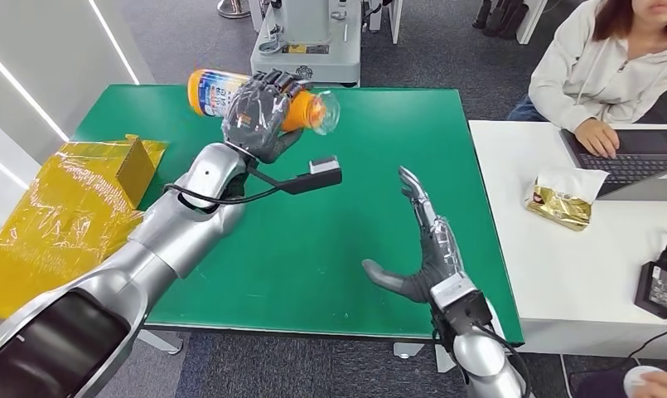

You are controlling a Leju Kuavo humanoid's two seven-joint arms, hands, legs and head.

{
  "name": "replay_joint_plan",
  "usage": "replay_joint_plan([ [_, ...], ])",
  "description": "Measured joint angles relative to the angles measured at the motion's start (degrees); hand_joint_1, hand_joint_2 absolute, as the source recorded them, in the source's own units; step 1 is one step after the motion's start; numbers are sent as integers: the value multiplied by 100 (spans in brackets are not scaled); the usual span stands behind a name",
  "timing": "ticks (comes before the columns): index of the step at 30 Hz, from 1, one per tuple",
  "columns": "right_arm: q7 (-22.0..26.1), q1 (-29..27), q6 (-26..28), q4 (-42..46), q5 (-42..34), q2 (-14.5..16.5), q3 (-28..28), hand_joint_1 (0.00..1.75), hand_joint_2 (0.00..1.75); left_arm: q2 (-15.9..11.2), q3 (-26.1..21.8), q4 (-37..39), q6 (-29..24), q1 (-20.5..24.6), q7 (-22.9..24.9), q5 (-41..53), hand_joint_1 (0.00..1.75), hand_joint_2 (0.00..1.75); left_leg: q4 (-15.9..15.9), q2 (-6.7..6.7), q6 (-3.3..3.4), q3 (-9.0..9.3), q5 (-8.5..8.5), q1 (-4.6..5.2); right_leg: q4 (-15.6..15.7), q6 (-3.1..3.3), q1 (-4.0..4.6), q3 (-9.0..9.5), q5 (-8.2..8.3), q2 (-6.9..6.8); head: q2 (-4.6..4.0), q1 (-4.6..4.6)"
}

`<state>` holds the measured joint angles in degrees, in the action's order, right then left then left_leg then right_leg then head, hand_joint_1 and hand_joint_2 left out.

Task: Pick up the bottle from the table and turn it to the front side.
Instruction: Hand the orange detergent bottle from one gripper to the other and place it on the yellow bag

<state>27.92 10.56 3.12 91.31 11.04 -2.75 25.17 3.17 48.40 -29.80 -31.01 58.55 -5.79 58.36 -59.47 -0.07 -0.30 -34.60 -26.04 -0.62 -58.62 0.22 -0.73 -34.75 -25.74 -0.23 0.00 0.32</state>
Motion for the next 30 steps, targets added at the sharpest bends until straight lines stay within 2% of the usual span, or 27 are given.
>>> replay_joint_plan([
  [5,51,-74,62,270,96,-30,198,0,175,-92,432,351,-33,17,475,673,175,175,1,0,-2,0,2,-1,-1,0,1,0,0,0,0,1],
  [8,141,-195,62,420,171,-66,267,0,175,-203,570,579,150,-5,954,1150,175,175,3,0,-2,-1,1,0,-2,0,0,0,0,1,0,1],
  [13,295,-524,15,703,353,-144,311,0,175,-566,614,1004,706,-250,1848,1467,175,175,8,-12,-3,2,1,-1,-2,2,0,-5,-1,13,0,-1],
  [16,326,-640,-49,806,428,-169,333,0,175,-825,613,1186,949,-477,2231,1433,175,175,9,-13,-5,-1,2,-3,-3,3,1,-10,-2,15,0,0],
  [22,292,-666,-167,875,438,-208,347,0,175,-1282,562,1428,1510,-851,2597,1285,175,175,11,-15,-7,-3,3,-2,-4,4,2,-11,-3,18,0,2],
  [30,284,-651,-193,873,406,-278,363,0,175,-1621,420,1547,1833,-1117,2799,1224,175,175,10,-9,-7,-6,3,-2,-2,4,1,-11,-3,11,0,1],
])
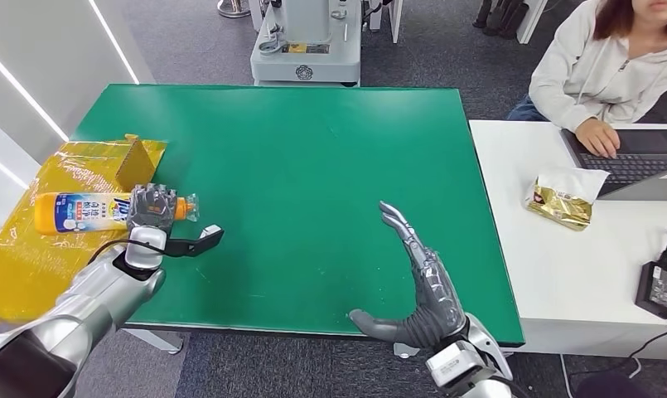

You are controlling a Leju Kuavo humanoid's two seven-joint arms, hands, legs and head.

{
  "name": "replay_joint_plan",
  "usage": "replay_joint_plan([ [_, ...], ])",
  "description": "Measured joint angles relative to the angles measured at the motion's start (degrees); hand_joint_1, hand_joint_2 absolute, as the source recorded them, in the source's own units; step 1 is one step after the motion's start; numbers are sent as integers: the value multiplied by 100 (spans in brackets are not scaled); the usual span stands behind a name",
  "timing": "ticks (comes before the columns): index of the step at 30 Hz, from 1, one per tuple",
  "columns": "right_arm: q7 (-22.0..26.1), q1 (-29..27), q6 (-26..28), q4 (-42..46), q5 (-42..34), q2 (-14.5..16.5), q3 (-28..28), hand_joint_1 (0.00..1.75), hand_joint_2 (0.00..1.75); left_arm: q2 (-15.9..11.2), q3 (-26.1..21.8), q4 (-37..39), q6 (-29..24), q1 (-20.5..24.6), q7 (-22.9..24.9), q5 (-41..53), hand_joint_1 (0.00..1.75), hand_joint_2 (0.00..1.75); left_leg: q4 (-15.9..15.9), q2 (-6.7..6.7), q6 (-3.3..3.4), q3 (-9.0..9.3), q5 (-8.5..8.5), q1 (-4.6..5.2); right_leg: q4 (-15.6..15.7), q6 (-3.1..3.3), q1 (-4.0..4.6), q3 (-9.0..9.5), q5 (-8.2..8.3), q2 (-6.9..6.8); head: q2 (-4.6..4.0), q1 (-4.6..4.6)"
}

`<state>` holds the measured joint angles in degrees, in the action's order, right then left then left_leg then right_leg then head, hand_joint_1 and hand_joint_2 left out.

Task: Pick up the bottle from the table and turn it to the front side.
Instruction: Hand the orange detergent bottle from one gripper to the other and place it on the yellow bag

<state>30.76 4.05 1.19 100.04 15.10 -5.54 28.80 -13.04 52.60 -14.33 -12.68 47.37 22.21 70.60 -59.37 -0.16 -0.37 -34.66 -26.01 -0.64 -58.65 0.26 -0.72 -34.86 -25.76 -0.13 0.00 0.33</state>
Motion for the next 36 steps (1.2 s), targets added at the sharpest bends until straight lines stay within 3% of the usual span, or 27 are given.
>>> replay_joint_plan([
  [3,-10,17,-26,0,-18,-25,23,0,175,-56,-9,9,38,-46,-36,23,175,175,0,0,0,0,0,0,0,0,0,0,0,1,0,-1],
  [4,-17,23,-36,0,-29,-37,31,0,175,-69,-10,11,62,-53,-57,39,138,175,0,0,0,0,0,0,0,0,0,0,0,1,0,-1],
  [7,-37,51,-57,0,-83,-78,62,0,175,-102,-10,17,143,-63,-171,105,7,175,0,0,0,1,0,0,0,0,0,0,0,0,0,0],
  [8,-40,64,-61,0,-97,-90,76,0,175,-109,-10,19,156,-64,-218,121,0,175,0,0,0,1,0,0,0,0,0,0,0,0,0,0],
  [15,-51,89,-28,60,-126,-184,238,0,175,-77,-185,21,121,-82,-423,-39,0,175,-1,-1,0,2,0,0,0,0,0,-1,0,1,0,-1],
  [31,-171,-257,-179,317,116,-270,247,0,175,-57,-928,21,85,-433,-293,-339,0,175,1,-3,-2,6,0,0,0,1,0,1,0,3,0,-1],
  [34,-178,-356,-288,332,167,-258,179,0,175,2,-1124,21,-247,-493,-525,-568,0,175,0,-1,-3,9,1,0,1,1,0,1,1,1,0,-1],
  [36,-165,-454,-335,332,215,-227,118,0,175,146,-1408,-1,-881,-575,-1104,-926,0,175,-2,8,-5,7,4,1,3,0,-1,2,0,-10,0,-2],
])
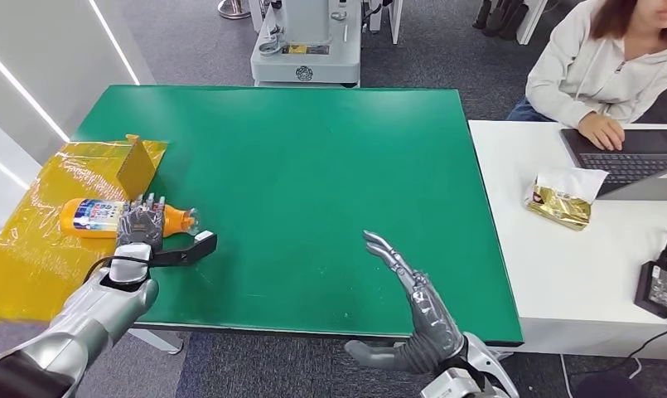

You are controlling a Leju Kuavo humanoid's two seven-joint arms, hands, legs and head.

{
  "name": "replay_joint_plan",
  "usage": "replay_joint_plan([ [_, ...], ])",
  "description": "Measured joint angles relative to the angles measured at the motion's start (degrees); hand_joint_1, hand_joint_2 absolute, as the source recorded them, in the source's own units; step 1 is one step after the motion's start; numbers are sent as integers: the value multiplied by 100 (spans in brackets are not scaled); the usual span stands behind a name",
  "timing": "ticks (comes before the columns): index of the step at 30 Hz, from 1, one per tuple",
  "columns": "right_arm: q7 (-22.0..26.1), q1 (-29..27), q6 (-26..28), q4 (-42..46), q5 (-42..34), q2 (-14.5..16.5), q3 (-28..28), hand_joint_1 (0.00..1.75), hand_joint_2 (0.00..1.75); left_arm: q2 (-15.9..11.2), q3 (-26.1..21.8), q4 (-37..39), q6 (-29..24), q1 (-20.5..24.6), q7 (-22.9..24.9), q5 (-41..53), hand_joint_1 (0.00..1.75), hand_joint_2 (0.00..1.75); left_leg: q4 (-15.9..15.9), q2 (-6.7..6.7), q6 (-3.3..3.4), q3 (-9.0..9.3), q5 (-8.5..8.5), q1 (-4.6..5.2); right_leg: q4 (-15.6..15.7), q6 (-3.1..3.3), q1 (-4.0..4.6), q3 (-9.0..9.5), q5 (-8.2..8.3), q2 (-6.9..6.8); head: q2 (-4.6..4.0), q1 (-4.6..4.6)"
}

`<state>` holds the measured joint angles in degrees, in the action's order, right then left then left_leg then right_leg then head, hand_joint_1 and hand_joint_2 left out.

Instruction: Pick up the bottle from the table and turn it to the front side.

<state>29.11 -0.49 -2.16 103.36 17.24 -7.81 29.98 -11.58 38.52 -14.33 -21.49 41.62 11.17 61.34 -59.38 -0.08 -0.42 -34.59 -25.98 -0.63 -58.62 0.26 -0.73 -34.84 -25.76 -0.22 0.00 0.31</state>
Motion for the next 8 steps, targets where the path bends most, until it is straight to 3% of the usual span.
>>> replay_joint_plan([
  [4,-64,-93,-27,0,-16,136,-114,0,175,575,-872,-464,-1514,-297,-1720,-312,0,175,-2,16,0,-10,2,4,3,-3,-3,2,1,-20,0,3],
  [8,-224,-61,-66,-5,-62,312,-202,0,175,1161,-1632,-1467,-1815,-639,-2667,80,0,175,-4,5,7,-11,-4,10,5,-7,-10,2,4,-8,0,5],
])
